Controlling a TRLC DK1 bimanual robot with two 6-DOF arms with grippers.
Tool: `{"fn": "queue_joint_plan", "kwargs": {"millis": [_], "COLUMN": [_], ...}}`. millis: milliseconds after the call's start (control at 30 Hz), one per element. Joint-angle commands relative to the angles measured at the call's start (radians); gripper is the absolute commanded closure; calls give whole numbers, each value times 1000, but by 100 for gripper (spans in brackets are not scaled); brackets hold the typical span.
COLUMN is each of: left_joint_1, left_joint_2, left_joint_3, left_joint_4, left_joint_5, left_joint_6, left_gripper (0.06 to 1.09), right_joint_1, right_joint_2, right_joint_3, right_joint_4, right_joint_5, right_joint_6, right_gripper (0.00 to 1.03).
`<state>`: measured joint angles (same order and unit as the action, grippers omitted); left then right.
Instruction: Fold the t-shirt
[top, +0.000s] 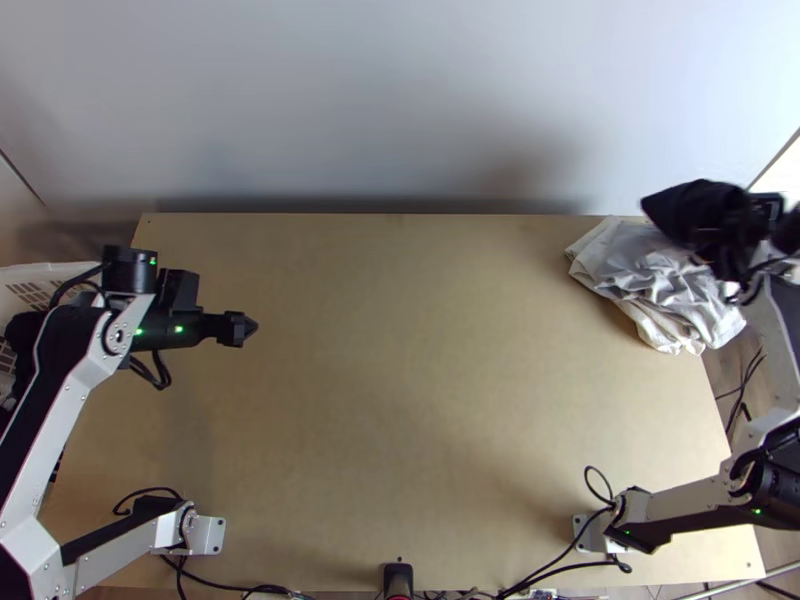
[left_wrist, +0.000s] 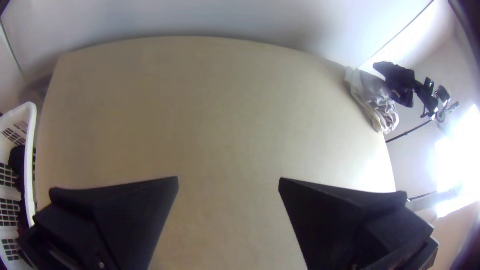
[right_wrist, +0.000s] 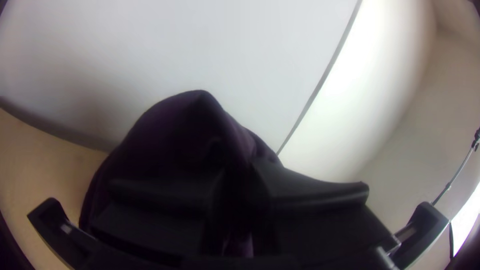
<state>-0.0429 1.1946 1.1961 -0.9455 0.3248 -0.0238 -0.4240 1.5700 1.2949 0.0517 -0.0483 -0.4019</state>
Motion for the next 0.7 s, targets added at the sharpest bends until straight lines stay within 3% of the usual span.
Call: {"fn": "queue_joint_plan", "kwargs": {"millis": [0,167,400,433,567,600,667], "left_joint_1": [44,51,37,31,18,18,18], "left_joint_2": [-47,-58,-61,-63,-73,-75,-84], "left_joint_3": [-23,-32,-50,-50,-56,-56,-59], "left_joint_4": [-22,-24,-19,-18,-12,-12,-12], "left_joint_5": [-1,0,10,11,17,20,22], "left_joint_6": [30,35,27,22,5,2,-1], "left_gripper": [11,11,11,11,11,11,11], "right_joint_1": [87,47,-27,-39,-67,-67,-67], "right_joint_2": [32,-8,-61,-62,-85,-97,-128], "right_joint_3": [-108,-224,-358,-362,-368,-367,-370], "right_joint_4": [-7,-15,-59,-69,-136,-158,-182], "right_joint_5": [47,51,50,50,39,34,13], "right_joint_6": [8,-15,-144,-149,-158,-158,-158], "right_gripper": [100,100,98,88,17,6,4]}}
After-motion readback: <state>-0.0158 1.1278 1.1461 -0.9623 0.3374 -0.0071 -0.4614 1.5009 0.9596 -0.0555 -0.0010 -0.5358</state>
